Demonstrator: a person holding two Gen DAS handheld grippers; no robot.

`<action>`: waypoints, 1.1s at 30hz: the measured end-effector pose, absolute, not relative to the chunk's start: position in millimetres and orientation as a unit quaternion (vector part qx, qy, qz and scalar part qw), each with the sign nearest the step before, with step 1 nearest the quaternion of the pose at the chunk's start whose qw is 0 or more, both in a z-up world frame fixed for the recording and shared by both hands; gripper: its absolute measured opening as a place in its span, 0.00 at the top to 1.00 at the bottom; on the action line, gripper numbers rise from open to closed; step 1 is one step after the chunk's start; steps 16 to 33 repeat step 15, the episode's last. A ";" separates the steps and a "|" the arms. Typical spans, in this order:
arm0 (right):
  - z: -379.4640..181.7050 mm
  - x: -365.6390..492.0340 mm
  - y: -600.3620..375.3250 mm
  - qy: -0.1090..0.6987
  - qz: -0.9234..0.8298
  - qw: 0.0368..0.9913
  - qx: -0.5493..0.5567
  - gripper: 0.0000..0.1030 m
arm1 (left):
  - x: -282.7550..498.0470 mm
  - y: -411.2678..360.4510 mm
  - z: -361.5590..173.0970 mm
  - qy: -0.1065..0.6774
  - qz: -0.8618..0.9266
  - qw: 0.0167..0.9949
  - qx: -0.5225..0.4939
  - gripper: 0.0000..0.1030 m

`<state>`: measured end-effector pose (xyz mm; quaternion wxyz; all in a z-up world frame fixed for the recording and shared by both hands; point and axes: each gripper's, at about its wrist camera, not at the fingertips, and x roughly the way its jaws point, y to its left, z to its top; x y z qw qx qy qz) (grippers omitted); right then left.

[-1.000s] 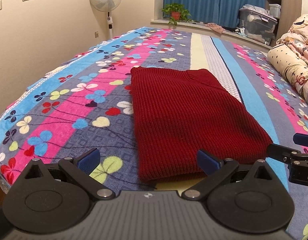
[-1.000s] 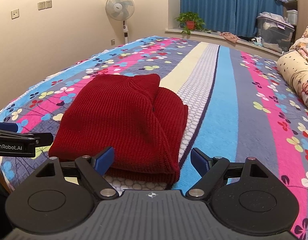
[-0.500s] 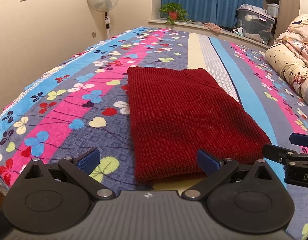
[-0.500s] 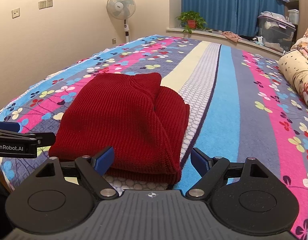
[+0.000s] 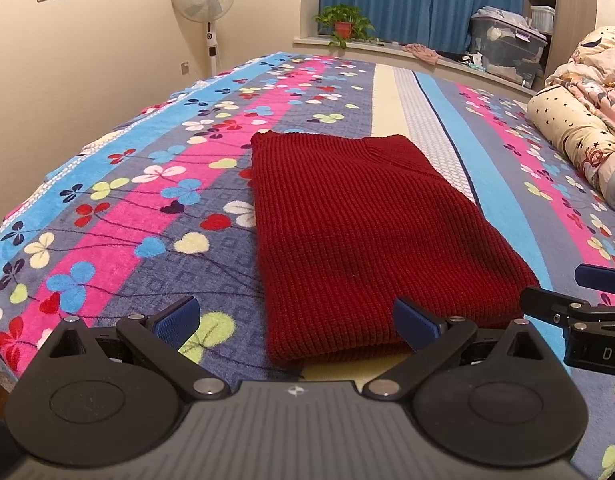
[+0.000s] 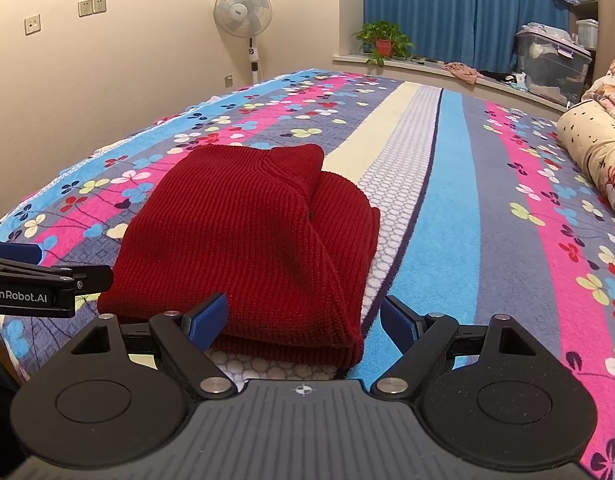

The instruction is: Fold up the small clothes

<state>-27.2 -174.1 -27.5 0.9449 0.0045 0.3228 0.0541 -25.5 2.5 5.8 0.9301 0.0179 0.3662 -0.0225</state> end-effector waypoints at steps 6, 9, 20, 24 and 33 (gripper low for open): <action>-27.6 -27.1 -174.0 0.323 0.055 0.945 0.004 0.18 | -25.9 2.6 5.4 0.366 -0.025 0.930 0.019 0.00; -27.9 -27.0 -173.5 0.323 0.054 0.945 0.004 0.18 | -26.9 2.1 4.4 0.362 -0.026 0.932 0.022 0.00; -27.5 -27.1 -173.5 0.323 0.055 0.945 0.004 0.18 | -27.5 5.0 3.7 0.362 -0.027 0.932 0.021 0.00; -27.5 -27.1 -173.5 0.323 0.055 0.945 0.004 0.18 | -27.5 5.0 3.7 0.362 -0.027 0.932 0.021 0.00; -27.5 -27.1 -173.5 0.323 0.055 0.945 0.004 0.18 | -27.5 5.0 3.7 0.362 -0.027 0.932 0.021 0.00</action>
